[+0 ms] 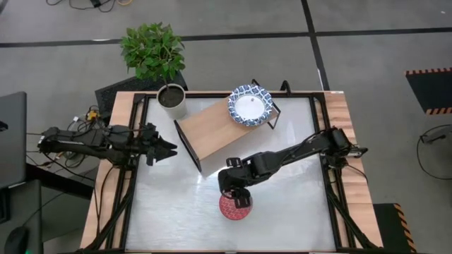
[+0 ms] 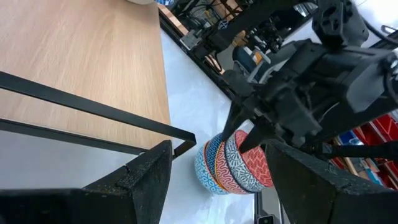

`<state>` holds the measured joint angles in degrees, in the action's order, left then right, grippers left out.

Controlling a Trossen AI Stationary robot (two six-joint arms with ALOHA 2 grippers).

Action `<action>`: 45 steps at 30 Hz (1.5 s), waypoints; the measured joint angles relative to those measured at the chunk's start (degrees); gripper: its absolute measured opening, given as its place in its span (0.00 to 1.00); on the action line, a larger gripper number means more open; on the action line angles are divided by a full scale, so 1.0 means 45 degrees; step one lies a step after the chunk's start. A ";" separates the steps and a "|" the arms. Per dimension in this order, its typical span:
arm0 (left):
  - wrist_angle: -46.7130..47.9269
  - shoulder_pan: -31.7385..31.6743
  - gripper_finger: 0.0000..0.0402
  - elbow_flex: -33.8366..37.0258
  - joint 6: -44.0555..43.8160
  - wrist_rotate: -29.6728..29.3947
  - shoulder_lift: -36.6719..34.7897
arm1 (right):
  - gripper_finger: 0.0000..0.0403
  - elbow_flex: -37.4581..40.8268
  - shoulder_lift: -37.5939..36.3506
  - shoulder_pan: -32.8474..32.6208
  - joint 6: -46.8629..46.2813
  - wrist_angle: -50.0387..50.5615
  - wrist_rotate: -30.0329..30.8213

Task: Place and stack bowls onto a shelf
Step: Put the red bowl on the shelf

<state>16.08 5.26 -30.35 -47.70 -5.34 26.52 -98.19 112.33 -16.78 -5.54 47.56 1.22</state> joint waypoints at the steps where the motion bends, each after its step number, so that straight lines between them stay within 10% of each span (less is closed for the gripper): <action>1: -0.0001 0.0000 0.61 0.0000 0.0000 0.0000 0.0000 | 0.55 -0.0019 -0.0021 0.0000 0.0000 -0.0074 0.0001; 19: 0.0009 0.0000 0.61 0.0000 0.0015 -0.0291 0.0000 | 0.07 -0.0021 -0.0044 0.0000 -0.0329 0.0707 -0.0056; 25: 0.0009 0.0000 0.61 0.0004 0.0005 -0.0345 0.0000 | 0.10 -0.0026 -0.0047 0.0005 -0.0421 0.0770 -0.0298; 35: 0.0009 0.0000 0.61 0.0000 0.0000 -0.0345 0.0000 | 0.53 -0.0011 -0.0038 0.0044 -0.0374 0.0769 -0.0283; 45: 0.0009 0.0000 0.61 0.0000 0.0005 -0.0345 0.0000 | 0.35 -0.0012 0.0488 -0.0002 -0.0325 0.0689 -0.0187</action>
<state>16.12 5.26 -30.35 -47.68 -6.90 26.52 -98.24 114.53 -16.78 -7.00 50.66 0.38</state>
